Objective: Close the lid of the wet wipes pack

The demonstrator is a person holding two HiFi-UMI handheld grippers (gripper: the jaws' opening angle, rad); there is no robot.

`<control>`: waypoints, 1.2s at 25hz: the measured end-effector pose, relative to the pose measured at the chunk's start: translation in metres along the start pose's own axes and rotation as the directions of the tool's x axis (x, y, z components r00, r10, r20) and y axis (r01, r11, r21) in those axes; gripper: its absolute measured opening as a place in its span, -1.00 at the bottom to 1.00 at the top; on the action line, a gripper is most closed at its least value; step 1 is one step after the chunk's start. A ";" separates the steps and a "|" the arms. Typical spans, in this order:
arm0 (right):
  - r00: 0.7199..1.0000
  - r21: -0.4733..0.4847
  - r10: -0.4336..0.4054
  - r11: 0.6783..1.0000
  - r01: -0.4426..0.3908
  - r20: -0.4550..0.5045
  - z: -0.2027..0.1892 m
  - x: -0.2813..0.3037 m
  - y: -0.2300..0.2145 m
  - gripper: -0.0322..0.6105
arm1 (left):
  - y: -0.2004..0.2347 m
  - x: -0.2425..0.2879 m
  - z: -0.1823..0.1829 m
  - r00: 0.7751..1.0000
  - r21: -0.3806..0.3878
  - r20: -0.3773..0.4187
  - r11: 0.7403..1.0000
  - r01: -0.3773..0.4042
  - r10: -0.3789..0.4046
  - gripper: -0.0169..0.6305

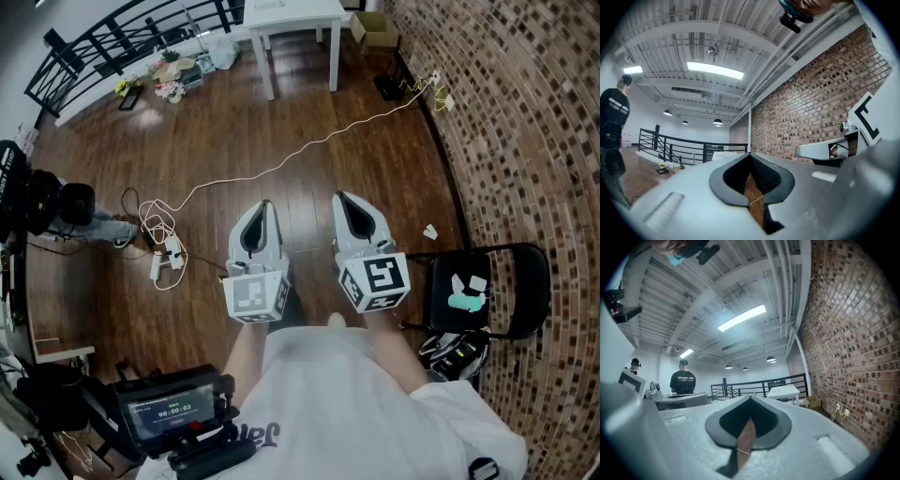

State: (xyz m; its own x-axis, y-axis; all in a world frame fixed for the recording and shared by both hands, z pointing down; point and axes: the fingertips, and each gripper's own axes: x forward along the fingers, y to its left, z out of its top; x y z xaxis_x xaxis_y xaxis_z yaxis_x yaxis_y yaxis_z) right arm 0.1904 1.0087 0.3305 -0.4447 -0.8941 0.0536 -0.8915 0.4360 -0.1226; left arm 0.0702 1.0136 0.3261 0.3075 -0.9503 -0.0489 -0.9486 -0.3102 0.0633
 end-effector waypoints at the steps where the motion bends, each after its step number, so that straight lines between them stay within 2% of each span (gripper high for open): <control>1: 1.000 -0.010 0.009 1.000 -0.009 0.000 0.003 0.023 0.004 -0.94 | 0.013 0.016 0.003 1.000 0.006 -0.002 1.000 0.020 -0.020 -0.90; 4: 0.999 -0.044 0.041 0.998 -0.042 -0.009 0.013 0.094 0.019 -0.94 | 0.057 0.061 0.013 0.998 0.031 -0.019 0.998 0.060 -0.059 -0.90; 6: 0.995 -0.090 0.092 0.992 -0.094 -0.026 0.019 0.139 0.035 -0.94 | 0.094 0.088 0.019 0.998 0.040 -0.043 0.998 0.056 -0.054 -0.90; 8: 0.989 -0.140 0.140 0.980 -0.144 -0.040 0.024 0.180 0.055 -0.94 | 0.136 0.115 0.025 0.998 0.024 -0.045 0.998 0.051 -0.050 -0.90; 10: 0.987 -0.144 0.156 0.976 -0.161 -0.045 0.025 0.214 0.073 -0.94 | 0.174 0.134 0.031 0.997 -0.016 -0.043 0.998 0.061 -0.062 -0.90; 12: 0.981 -0.073 0.186 0.979 -0.189 -0.049 0.018 0.239 0.089 -0.94 | 0.205 0.148 0.028 0.996 -0.041 -0.056 0.997 0.072 -0.075 -0.90; 15: 0.972 0.092 0.224 0.972 -0.218 -0.063 0.006 0.269 0.097 -0.93 | 0.231 0.168 0.015 0.992 -0.073 -0.082 0.993 0.088 -0.093 -0.90; 18: 0.983 0.056 0.156 0.987 -0.151 -0.097 0.001 0.293 0.076 -0.93 | 0.239 0.193 0.003 0.989 -0.108 -0.096 0.989 0.099 -0.110 -0.90; 21: 0.990 0.040 0.114 0.993 -0.111 -0.086 0.007 0.321 0.044 -0.93 | 0.241 0.234 -0.002 0.988 -0.108 -0.114 0.990 0.092 -0.105 -0.90; 25: 0.991 -0.007 0.095 0.995 -0.096 -0.099 0.002 0.374 0.013 -0.93 | 0.248 0.285 -0.020 0.983 -0.107 -0.141 0.989 0.099 -0.113 -0.90; 30: 0.990 -0.033 0.120 0.992 -0.122 -0.071 0.009 0.458 -0.034 -0.93 | 0.264 0.374 -0.029 0.983 -0.078 -0.145 0.992 0.102 -0.112 -0.90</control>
State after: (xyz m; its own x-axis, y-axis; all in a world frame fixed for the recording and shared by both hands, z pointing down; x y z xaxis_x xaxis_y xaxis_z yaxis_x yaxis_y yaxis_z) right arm 0.0182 0.5833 0.3498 -0.5533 -0.8259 0.1083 -0.8328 0.5453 -0.0955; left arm -0.0632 0.5756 0.3532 0.4198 -0.9032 0.0897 -0.9035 -0.4065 0.1357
